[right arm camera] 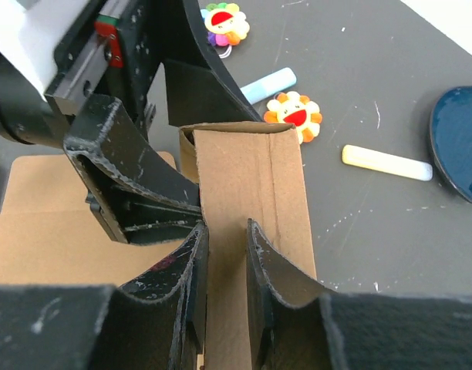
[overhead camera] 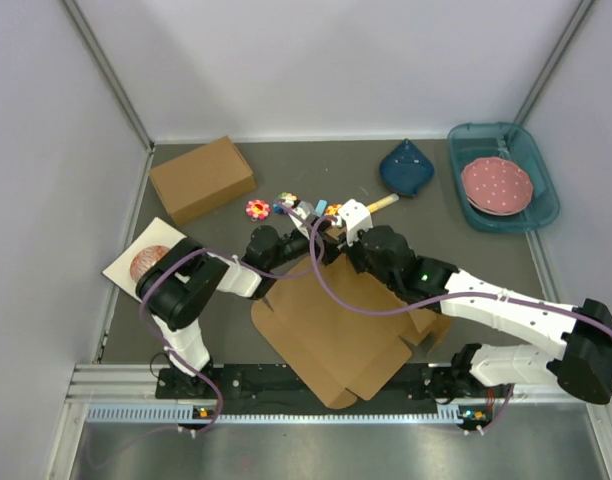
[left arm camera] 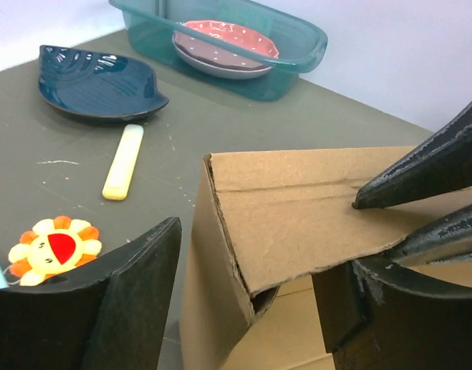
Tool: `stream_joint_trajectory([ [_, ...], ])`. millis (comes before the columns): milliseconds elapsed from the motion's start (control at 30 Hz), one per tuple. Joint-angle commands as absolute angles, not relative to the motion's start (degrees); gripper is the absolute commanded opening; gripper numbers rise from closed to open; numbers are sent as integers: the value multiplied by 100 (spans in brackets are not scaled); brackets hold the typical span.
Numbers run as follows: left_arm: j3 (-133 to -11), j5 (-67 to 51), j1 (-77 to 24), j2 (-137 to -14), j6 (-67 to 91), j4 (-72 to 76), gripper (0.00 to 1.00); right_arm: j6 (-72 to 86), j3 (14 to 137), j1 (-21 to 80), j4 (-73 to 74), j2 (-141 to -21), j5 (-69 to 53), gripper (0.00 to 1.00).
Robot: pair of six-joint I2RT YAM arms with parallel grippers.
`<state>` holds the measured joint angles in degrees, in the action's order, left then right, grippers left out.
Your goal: Fold the paper box
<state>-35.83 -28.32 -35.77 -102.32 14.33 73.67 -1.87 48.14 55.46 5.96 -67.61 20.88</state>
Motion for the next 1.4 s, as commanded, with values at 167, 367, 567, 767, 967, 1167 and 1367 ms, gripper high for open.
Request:
stream_joint_trajectory([
  [167,-3771,-2900,-3639,-10661,1556,9563,64,220,4728,5651,1301,-7014,1072,12],
  [367,-3569,-2734,-3630,-10661,1354,9562,13,202,4702,5651,1283,-7023,1142,12],
  [567,-3340,-2470,-3630,-10459,1389,9563,0,176,4685,5651,1274,-7023,1248,10],
  [767,-3112,-2233,-3639,-10283,1538,9571,63,167,4658,5651,1213,-7014,1266,9],
  [967,-2716,-2083,-3639,-10011,1433,9571,75,158,4632,5651,1169,-6996,1274,9],
  [1167,-2470,-1574,-3647,-9888,1292,9562,72,158,4632,5651,1134,-6979,1292,9],
  [1367,-2566,-723,-3867,-9958,1073,9562,64,185,4632,5651,1099,-6996,1248,10],
])
